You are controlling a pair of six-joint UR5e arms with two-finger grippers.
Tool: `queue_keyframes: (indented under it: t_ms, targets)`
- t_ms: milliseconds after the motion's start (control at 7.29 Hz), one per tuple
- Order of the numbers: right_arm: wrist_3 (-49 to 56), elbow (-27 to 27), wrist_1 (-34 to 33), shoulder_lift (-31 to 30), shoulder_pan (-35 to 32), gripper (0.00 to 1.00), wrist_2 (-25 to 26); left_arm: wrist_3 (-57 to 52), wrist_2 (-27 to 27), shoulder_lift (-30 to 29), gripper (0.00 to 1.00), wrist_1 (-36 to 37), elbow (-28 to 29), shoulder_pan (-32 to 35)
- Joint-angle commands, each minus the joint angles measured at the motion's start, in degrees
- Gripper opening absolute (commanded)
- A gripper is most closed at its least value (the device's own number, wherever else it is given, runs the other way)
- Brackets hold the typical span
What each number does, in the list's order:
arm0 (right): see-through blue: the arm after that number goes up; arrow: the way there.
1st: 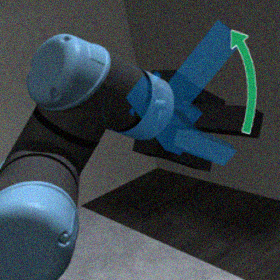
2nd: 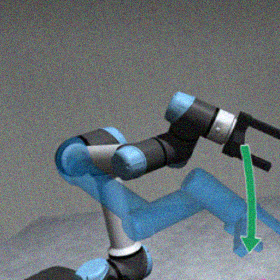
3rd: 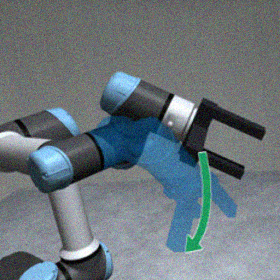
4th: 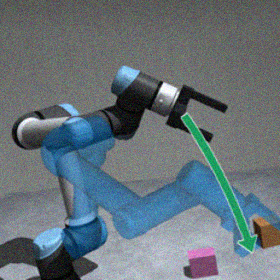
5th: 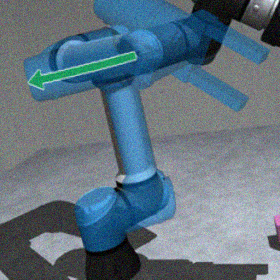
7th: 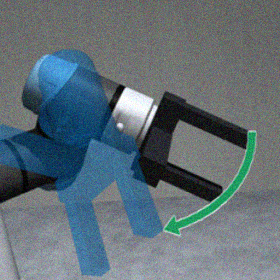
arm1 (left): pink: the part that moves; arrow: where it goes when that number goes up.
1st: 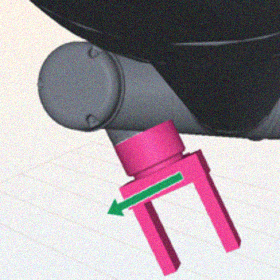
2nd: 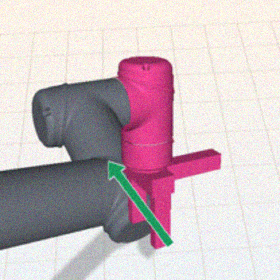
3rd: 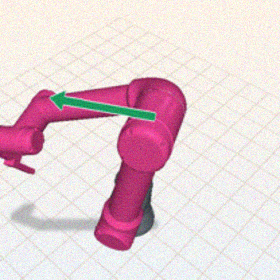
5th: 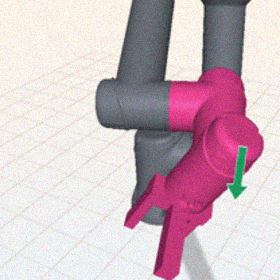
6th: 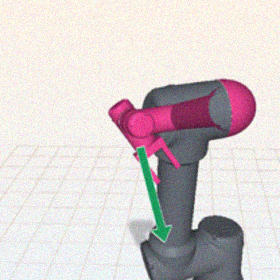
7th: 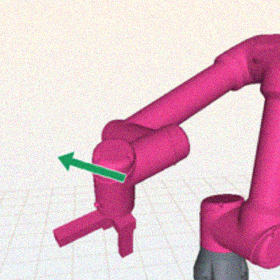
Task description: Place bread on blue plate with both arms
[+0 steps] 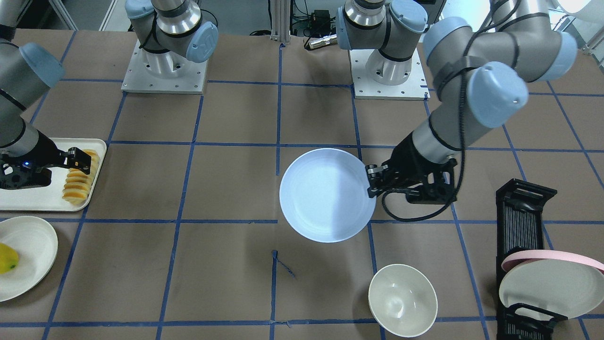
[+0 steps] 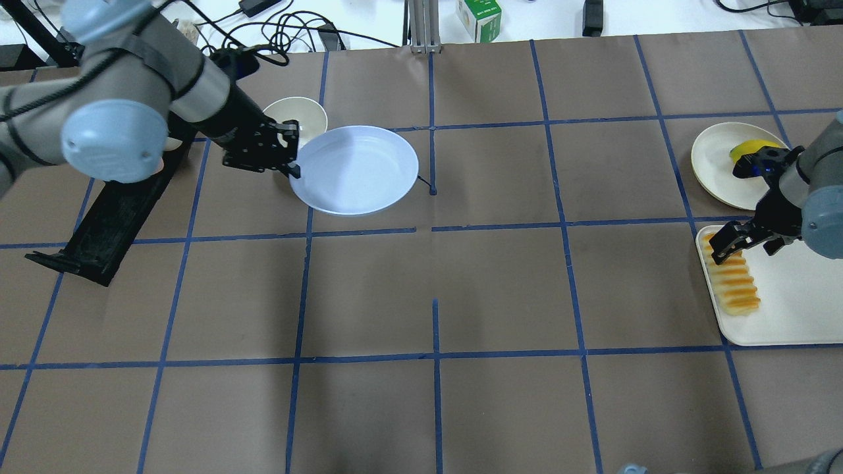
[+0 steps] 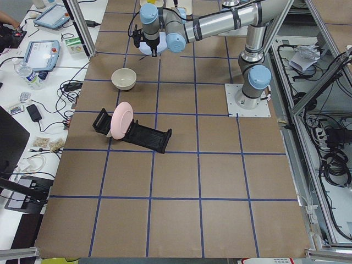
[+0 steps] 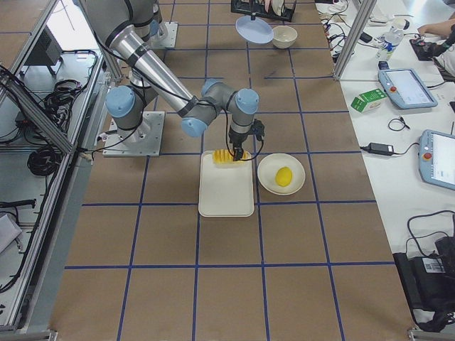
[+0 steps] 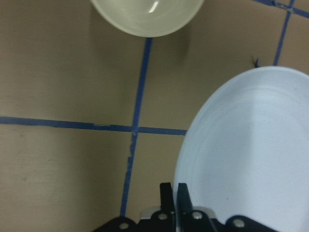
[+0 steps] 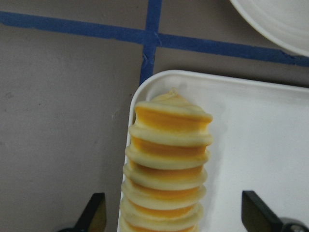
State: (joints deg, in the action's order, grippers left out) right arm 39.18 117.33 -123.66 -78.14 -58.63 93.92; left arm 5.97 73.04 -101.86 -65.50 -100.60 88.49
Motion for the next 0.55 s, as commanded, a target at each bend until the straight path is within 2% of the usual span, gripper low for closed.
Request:
queue_keyframes:
  t_ms: [0,411]
  targets:
    - [0.1,0.0,0.0,0.2,0.4,1.0,0.0,8.1,-0.3,-3.2,0.0,19.5,-8.0,5.1]
    - [0.2,0.0,0.0,0.2,1.1,1.0,-0.1,7.3,-0.3,-7.6,0.0,26.3,-9.1,8.1]
